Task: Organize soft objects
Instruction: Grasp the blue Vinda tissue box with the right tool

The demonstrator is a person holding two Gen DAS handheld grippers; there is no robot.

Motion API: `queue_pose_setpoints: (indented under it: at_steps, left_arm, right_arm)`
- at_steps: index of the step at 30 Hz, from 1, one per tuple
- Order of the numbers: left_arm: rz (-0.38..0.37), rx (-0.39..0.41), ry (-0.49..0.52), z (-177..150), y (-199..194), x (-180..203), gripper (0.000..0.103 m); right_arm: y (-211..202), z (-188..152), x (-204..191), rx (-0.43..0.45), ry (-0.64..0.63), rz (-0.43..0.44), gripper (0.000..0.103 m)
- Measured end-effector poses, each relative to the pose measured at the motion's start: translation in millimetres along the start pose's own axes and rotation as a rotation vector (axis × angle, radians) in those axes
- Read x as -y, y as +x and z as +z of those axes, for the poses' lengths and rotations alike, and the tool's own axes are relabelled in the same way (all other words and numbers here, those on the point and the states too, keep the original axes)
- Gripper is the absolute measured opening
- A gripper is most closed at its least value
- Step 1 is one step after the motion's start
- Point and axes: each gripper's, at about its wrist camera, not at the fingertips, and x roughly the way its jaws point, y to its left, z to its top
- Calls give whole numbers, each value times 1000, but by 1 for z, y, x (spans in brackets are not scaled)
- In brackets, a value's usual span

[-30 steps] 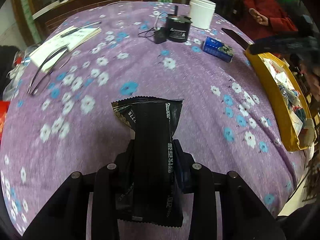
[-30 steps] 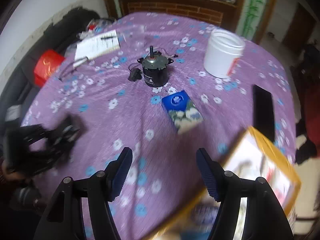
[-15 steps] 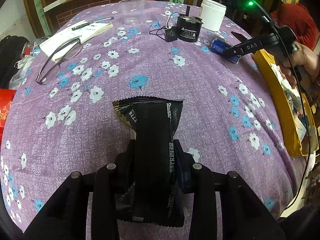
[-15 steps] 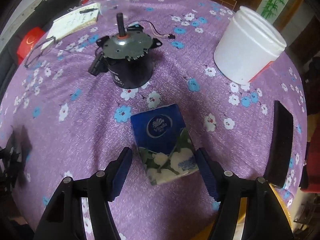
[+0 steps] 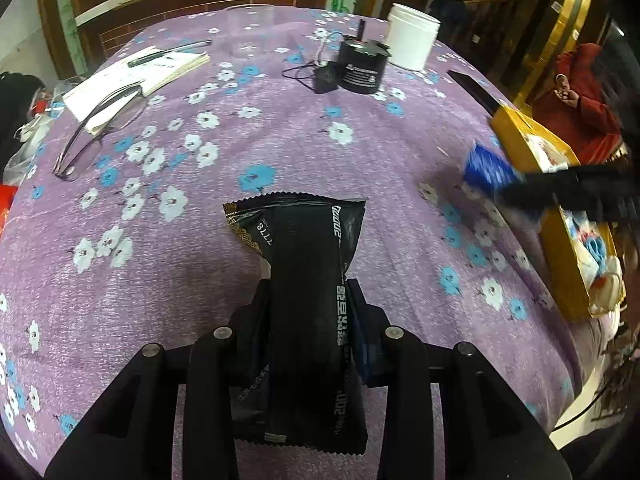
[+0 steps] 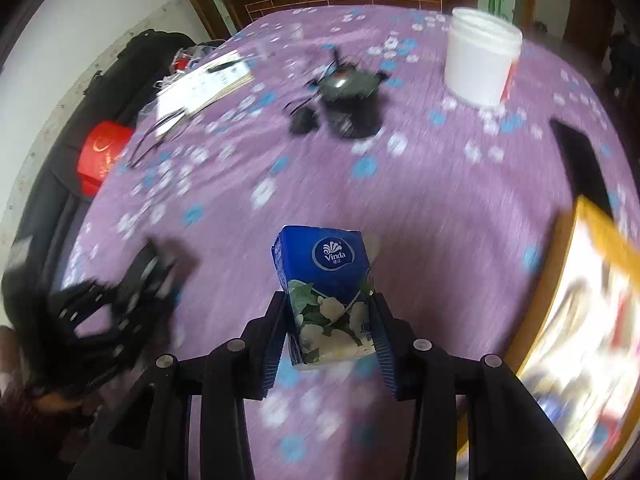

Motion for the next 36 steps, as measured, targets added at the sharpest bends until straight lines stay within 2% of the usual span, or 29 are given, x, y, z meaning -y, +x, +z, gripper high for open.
queue_pose_setpoints:
  at_steps: [5, 9, 13, 15, 19, 21, 25, 26, 27, 28, 30, 36]
  left_arm:
    - [-15, -11, 51, -7, -2, 7, 32]
    - [-28, -22, 70, -9, -3, 5, 32]
    - [-44, -40, 85, -7, -3, 2, 33]
    - [-54, -48, 87, -6, -2, 0, 34]
    - [-58, -60, 94, -1, 2, -3, 38]
    - [-55, -75, 96, 1, 8, -4, 46]
    - [-69, -73, 92, 4, 11, -6, 46]
    - [-64, -69, 105, 3, 11, -5, 44]
    - [-57, -63, 111, 2, 10, -4, 42]
    - [-55, -58, 116, 1, 9, -3, 41]
    - [-48, -34, 132, 1, 6, 1, 33]
    - [-23, 2, 176, 6, -2, 13, 31]
  right_arm:
    - [2, -38, -33, -24, -24, -7, 42]
    - [9, -60, -57, -39, -71, -14, 46]
    - [5, -66, -61, -31, -67, 5, 61]
    - [4, -67, -62, -28, -66, 5, 65]
    - [7, -66, -62, -24, -51, -13, 65]
    - [11, -64, -60, -21, -33, -17, 65]
    - [24, -64, -62, -53, -20, -47, 65]
    - [27, -66, -61, -60, -10, -41, 64]
    - [29, -68, -61, -63, 2, -33, 57]
    - [28, -71, -61, -51, 11, -36, 55]
    - [26, -72, -61, -36, 25, -37, 53]
    - [16, -71, -58, 12, 60, -36, 53]
